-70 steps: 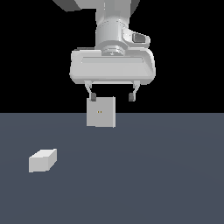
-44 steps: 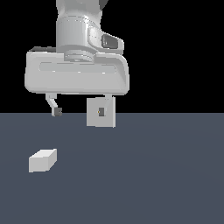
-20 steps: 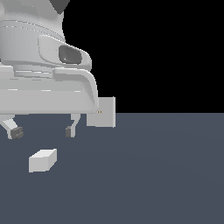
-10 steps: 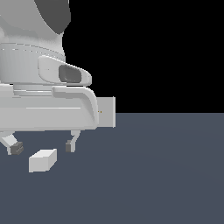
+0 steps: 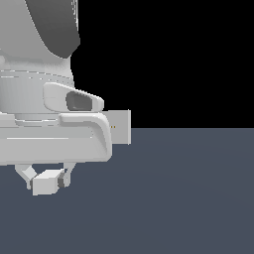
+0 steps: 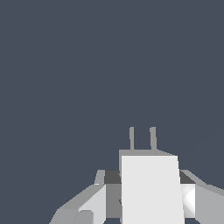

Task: Plug the charger into the wall socket.

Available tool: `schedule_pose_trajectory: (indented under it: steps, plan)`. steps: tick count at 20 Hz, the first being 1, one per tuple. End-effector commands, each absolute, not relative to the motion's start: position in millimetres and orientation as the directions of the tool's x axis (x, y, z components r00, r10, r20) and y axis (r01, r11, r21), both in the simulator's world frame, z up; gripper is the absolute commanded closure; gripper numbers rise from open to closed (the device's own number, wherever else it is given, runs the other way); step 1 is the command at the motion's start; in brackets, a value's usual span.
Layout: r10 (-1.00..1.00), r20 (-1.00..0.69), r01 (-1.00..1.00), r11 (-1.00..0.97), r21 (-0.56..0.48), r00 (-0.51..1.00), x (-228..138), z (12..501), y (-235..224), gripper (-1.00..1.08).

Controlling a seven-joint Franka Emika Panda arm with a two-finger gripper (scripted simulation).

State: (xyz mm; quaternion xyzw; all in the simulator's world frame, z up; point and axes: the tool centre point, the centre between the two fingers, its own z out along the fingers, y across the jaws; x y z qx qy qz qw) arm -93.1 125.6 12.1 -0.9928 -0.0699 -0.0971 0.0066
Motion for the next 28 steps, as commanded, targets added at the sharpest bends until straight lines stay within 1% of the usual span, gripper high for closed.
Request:
schedule_pose_trajectory:
  steps: [1,10,15,21,28]
  plan:
    - [0.137,0.195,0.140,-0.990,0.000,0.971,-93,12,126,1.08]
    - [0.137,0.194,0.139,-0.990,0.000,0.971,-93,12,126,1.08]
    - [0.108,0.194,0.110,-0.994,-0.001,0.975,-86,18,124,1.08]
    - [0.017,0.195,0.018,-1.000,-0.003,0.981,-64,35,118,1.08]
    - [-0.161,0.195,-0.163,-0.987,-0.004,0.968,-22,68,99,1.08]
